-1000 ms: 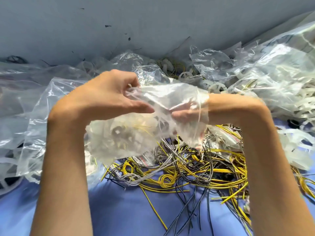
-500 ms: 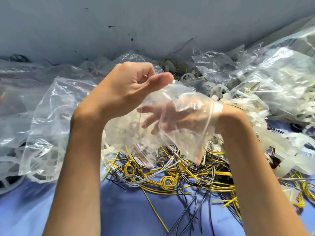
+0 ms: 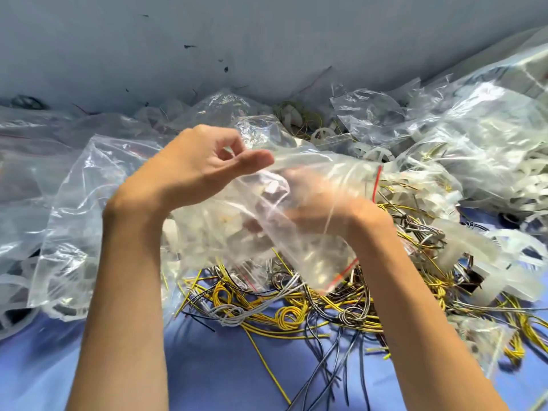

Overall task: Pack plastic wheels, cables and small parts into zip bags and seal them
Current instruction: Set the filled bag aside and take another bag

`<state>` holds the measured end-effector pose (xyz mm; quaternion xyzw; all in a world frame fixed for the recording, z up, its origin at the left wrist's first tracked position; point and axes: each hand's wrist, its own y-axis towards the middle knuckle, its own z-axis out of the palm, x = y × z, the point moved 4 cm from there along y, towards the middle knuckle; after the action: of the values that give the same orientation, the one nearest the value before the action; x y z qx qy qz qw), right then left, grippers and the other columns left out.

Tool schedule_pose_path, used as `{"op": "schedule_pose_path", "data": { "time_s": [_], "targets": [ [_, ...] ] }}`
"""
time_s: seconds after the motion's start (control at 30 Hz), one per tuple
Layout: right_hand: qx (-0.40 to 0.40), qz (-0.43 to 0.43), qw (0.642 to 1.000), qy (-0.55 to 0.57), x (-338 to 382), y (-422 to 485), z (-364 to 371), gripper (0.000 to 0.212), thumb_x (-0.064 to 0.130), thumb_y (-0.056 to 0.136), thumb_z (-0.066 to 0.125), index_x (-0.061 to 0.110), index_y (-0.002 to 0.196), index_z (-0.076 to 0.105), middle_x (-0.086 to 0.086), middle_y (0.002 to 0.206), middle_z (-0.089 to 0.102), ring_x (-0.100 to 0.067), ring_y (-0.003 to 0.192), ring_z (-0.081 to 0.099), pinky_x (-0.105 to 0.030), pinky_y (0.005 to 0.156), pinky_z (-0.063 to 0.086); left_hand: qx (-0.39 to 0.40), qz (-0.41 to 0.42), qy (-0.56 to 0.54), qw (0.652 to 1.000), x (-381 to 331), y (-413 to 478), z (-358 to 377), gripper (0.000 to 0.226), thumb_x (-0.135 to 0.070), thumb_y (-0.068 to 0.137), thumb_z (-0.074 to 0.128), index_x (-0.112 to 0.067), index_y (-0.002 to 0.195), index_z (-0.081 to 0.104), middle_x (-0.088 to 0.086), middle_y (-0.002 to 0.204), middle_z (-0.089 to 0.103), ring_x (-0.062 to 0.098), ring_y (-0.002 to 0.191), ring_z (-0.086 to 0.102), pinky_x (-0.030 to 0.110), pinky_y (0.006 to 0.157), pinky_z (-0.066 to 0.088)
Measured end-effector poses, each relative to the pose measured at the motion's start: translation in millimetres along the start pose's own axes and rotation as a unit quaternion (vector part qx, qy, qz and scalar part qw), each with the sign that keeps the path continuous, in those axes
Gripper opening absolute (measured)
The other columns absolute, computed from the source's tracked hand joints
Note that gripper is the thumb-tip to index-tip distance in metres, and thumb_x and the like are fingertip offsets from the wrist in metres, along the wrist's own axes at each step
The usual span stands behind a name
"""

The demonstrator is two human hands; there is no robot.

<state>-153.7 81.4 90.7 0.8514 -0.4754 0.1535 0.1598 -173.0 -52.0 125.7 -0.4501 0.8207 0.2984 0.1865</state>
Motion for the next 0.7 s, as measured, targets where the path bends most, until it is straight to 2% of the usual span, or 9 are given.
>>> {"op": "schedule_pose_path", "data": {
  "time_s": [0.07,0.13,0.23,0.33,0.4,0.5,0.57,0.63,0.7],
  "targets": [
    [-0.028,-0.009,0.999,0.023,1.6,-1.0,-4.0,0.039,0.036,0.087,0.048,0.009,0.108,0.065,-0.015,0.093,0.068,-0.022,0.072,0.058,-0.033,0.066,0.046,0.013,-0.055,0.027,0.998,11.1,-1.3,-0.8,0.069,-0.09,0.052,0.052,-0.023,0.068,0.059,-0.014,0.046,0.054,-0.001,0.04,0.044,0.021,0.046,0.033],
    [-0.024,-0.013,0.999,0.03,0.0,-1.7,-5.7,0.036,0.039,0.089,0.049,0.009,0.098,0.067,-0.009,0.088,0.07,-0.021,0.069,0.06,-0.031,0.062,0.049,0.023,-0.083,0.04,0.996,17.9,-0.9,1.4,0.066,-0.089,0.049,0.052,-0.026,0.069,0.059,-0.019,0.045,0.054,-0.004,0.04,0.045,0.026,0.049,0.033],
    [-0.05,-0.031,0.988,0.143,0.8,-8.5,-10.6,0.026,0.033,0.094,0.048,0.022,0.074,0.062,0.018,0.059,0.062,0.004,0.052,0.055,-0.008,0.043,0.037,0.012,-0.086,0.026,0.996,26.0,-1.3,-4.8,0.074,-0.094,0.034,0.052,-0.033,0.076,0.061,-0.018,0.058,0.062,-0.006,0.047,0.05,0.015,0.05,0.038],
    [-0.095,0.008,0.971,0.218,-14.2,-9.3,-16.2,0.023,0.029,0.09,0.048,0.03,0.068,0.051,0.021,0.06,0.055,0.02,0.054,0.05,0.001,0.051,0.036,0.104,-0.091,0.035,0.99,33.1,-8.1,-8.8,0.091,-0.096,0.025,0.054,-0.04,0.096,0.059,-0.02,0.08,0.068,-0.003,0.076,0.063,0.02,0.076,0.048],
    [-0.106,0.007,0.96,0.259,-21.9,-9.3,-18.6,0.01,0.032,0.088,0.05,0.029,0.079,0.053,0.018,0.075,0.06,0.016,0.067,0.057,-0.005,0.062,0.044,0.159,-0.103,0.028,0.981,31.1,-13.1,-3.3,0.066,-0.078,0.04,0.075,-0.041,0.093,0.06,-0.015,0.083,0.069,0.007,0.082,0.066,0.031,0.078,0.049],
    [-0.105,0.003,0.959,0.264,-26.1,-9.9,-15.8,0.022,0.029,0.085,0.059,0.012,0.099,0.061,0.003,0.094,0.071,-0.012,0.084,0.068,-0.027,0.079,0.055,0.159,-0.085,0.026,0.983,27.9,-10.1,4.0,0.033,-0.027,0.069,0.082,-0.033,0.092,0.059,-0.013,0.063,0.063,0.005,0.056,0.055,0.028,0.061,0.044],
    [-0.138,0.013,0.953,0.268,-27.6,-11.3,-20.0,0.022,0.023,0.082,0.064,0.016,0.102,0.057,0.013,0.08,0.069,-0.001,0.071,0.065,-0.018,0.068,0.053,0.15,-0.089,0.039,0.984,29.3,-9.2,2.1,0.037,-0.005,0.076,0.074,-0.03,0.099,0.06,-0.017,0.054,0.056,0.002,0.046,0.046,0.017,0.05,0.039],
    [-0.159,0.012,0.943,0.292,-31.3,-13.5,-25.9,0.02,0.006,0.086,0.061,0.018,0.102,0.058,0.001,0.075,0.064,-0.012,0.065,0.058,-0.025,0.057,0.048,0.12,-0.108,0.062,0.985,36.6,-10.1,-6.1,0.046,0.008,0.075,0.061,-0.032,0.098,0.062,-0.015,0.048,0.049,0.002,0.041,0.039,0.016,0.043,0.033],
    [-0.165,0.025,0.951,0.26,-40.1,-17.7,-30.4,0.021,0.003,0.086,0.061,0.016,0.103,0.066,-0.013,0.085,0.067,-0.024,0.07,0.061,-0.028,0.059,0.05,0.072,-0.123,0.078,0.987,44.7,-12.3,-15.6,0.048,0.009,0.072,0.054,-0.032,0.095,0.064,-0.01,0.048,0.046,0.005,0.043,0.038,0.022,0.047,0.034]
  ]
}}
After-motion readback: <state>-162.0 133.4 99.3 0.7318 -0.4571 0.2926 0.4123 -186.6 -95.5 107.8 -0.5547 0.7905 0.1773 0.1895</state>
